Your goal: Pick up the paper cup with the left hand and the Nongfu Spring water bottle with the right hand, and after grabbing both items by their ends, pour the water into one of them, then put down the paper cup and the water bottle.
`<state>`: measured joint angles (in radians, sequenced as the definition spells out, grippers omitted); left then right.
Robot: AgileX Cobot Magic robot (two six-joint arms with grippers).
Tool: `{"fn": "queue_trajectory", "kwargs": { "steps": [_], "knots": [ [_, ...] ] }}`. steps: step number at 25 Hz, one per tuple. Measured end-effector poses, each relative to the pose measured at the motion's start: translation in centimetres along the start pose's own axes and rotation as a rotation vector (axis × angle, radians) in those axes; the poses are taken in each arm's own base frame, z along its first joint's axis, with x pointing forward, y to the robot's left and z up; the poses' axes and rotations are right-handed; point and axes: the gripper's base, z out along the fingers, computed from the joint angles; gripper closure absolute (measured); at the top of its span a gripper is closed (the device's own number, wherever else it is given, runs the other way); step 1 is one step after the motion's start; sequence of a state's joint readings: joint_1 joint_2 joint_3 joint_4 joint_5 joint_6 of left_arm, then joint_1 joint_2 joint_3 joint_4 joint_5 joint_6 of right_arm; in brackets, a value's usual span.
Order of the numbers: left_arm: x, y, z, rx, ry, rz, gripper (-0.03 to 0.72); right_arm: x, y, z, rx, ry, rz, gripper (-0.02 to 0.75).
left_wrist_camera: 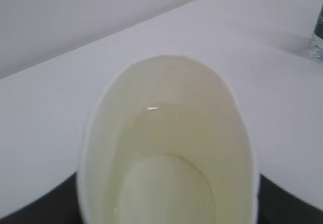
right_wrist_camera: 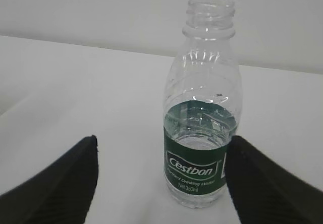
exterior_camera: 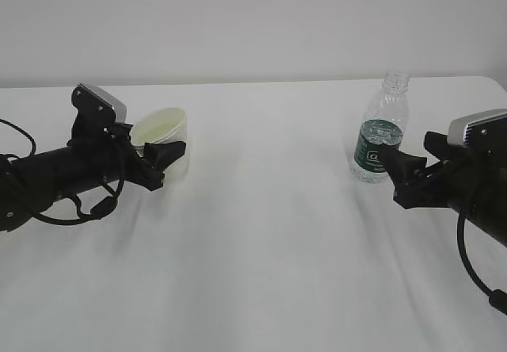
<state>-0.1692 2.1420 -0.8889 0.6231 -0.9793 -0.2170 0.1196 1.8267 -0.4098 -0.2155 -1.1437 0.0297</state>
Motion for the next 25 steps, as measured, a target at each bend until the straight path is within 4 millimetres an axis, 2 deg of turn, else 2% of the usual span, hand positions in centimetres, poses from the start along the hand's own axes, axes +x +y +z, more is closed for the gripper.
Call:
{"fn": "queue_trajectory", "kwargs": {
  "steps": [13, 20, 25],
  "knots": [
    [-0.2, 1.3, -0.1, -0.139, -0.027, -0.049, 0.286, 0.0, 0.0, 0.0, -0.001, 0.0, 0.0, 0.144],
    [0.9, 1.6, 0.0, -0.181, -0.009, -0.091, 0.286, 0.0, 0.0, 0.0, -0.001, 0.0, 0.001, 0.144],
    [0.9, 1.8, 0.0, -0.204, -0.012, -0.096, 0.286, 0.0, 0.0, 0.0, -0.001, 0.0, 0.001, 0.144]
  ]
}}
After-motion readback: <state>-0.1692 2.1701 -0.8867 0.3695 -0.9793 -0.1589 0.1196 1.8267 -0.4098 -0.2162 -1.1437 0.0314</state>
